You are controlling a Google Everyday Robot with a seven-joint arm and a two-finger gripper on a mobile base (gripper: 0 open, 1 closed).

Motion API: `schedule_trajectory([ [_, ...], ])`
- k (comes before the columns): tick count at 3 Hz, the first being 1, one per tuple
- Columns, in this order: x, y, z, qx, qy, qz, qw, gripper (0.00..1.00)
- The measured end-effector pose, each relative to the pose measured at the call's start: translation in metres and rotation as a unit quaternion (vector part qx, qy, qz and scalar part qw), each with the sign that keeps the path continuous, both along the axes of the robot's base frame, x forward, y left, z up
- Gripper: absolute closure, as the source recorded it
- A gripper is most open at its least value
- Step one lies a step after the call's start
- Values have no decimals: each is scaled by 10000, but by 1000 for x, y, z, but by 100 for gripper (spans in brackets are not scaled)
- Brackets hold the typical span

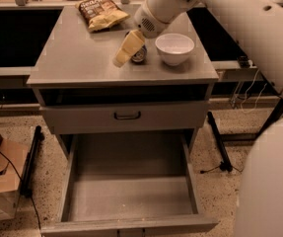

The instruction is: Place pepsi can into middle drawer

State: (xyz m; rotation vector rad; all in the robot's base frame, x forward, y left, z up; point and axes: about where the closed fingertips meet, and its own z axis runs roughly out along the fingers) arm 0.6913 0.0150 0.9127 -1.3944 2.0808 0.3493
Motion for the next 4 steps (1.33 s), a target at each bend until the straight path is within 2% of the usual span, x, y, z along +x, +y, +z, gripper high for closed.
schedule_trajectory([
  [2,51,13,-31,281,217,57,9994,0],
  [4,84,6,-51,469,329,-40,9983,0],
])
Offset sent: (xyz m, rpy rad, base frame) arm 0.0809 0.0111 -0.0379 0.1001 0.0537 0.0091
